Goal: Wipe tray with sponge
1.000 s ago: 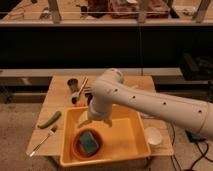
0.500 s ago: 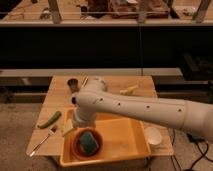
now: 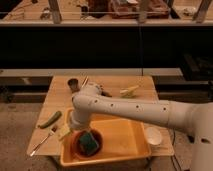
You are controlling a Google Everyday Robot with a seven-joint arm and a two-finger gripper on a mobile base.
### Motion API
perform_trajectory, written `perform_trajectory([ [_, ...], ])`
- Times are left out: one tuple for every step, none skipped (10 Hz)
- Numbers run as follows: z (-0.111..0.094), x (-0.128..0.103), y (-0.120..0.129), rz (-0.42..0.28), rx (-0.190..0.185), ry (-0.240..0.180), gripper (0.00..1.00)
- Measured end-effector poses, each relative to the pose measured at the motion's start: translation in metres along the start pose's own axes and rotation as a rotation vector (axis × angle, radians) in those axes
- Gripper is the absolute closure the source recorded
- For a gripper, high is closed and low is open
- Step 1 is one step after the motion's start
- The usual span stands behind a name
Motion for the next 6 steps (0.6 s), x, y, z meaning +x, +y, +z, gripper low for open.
perform_trajectory([
  [-0.007, 0.0, 0.009, 0.017, 0.018, 0.004, 0.2],
  [-0.015, 0.0, 0.017, 0.031, 0.025, 0.008, 0.2],
  [-0.019, 0.002, 0.022, 0.038, 0.014, 0.007, 0.2],
  [-0.015, 0.003, 0.025, 0.047, -0.012, 0.0, 0.2],
  [-0.01, 0.004, 0.025, 0.048, -0.032, -0.007, 0.2],
  [-0.003, 0.003, 0.025, 0.049, -0.049, -0.016, 0.2],
])
